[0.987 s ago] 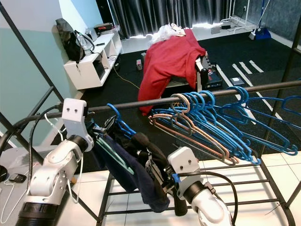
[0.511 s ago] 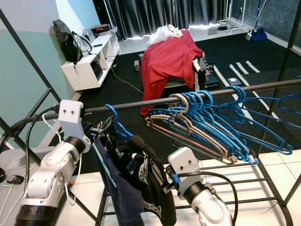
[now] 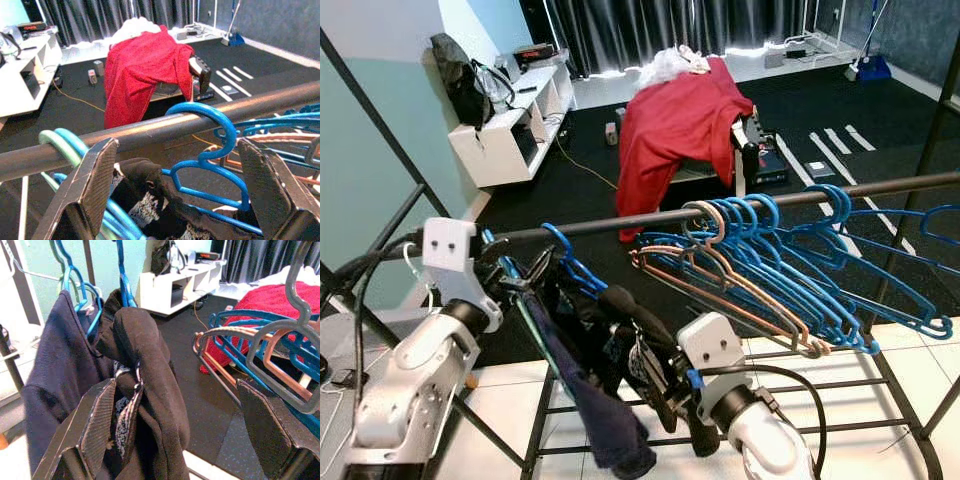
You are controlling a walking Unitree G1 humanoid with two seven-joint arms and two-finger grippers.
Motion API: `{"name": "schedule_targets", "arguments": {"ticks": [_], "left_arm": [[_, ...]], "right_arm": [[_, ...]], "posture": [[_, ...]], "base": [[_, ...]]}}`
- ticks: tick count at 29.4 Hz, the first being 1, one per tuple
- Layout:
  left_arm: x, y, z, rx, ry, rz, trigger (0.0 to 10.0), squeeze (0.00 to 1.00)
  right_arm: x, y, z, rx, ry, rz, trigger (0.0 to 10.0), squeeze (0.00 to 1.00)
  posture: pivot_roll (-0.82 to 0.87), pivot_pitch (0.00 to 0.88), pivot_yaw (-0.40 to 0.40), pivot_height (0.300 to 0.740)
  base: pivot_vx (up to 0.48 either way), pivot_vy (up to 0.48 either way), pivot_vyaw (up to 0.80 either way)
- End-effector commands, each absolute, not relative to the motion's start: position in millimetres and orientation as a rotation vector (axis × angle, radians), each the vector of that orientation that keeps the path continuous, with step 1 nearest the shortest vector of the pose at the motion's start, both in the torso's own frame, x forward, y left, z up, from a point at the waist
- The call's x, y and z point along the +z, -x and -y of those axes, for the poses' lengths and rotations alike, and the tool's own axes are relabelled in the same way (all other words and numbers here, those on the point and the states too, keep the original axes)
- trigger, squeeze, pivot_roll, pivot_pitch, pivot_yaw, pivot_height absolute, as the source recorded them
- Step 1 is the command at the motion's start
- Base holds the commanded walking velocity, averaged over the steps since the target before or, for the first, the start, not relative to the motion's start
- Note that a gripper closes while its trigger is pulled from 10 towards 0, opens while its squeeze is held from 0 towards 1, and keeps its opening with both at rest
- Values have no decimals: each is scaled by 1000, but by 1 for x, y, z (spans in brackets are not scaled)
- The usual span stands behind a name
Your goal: Hang hanger
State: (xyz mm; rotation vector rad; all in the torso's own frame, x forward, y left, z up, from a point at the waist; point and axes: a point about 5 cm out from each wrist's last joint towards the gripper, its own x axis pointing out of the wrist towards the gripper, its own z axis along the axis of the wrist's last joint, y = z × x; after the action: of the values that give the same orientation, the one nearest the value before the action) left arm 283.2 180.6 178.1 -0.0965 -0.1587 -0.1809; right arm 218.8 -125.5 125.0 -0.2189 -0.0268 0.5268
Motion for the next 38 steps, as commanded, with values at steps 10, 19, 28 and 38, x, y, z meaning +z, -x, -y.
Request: {"name": "schedule_targets", "arguments": {"ticks": [10, 19, 28, 38], "left_arm": [[169, -270, -187, -166, 83, 113, 10000, 0], [160, -273, -183, -170, 79, 77, 10000, 0], [159, -277, -206, -4, -6, 63, 10000, 0], [156, -277, -216, 43, -25, 53, 10000, 0]], "right_arm": [[125, -218, 124, 537, 199, 17, 10000, 0], [124, -218, 124, 535, 198, 17, 10000, 0], [125, -218, 124, 534, 196, 17, 10000, 0], [125, -219, 125, 535, 197, 17, 10000, 0]], "posture": [[-115, 25, 138, 740], [-119, 26, 139, 740], [-118, 28, 140, 740], [-123, 26, 139, 740]], "base": [[0, 0, 0], [0, 0, 0], [0, 0, 0], [0, 0, 0]]}}
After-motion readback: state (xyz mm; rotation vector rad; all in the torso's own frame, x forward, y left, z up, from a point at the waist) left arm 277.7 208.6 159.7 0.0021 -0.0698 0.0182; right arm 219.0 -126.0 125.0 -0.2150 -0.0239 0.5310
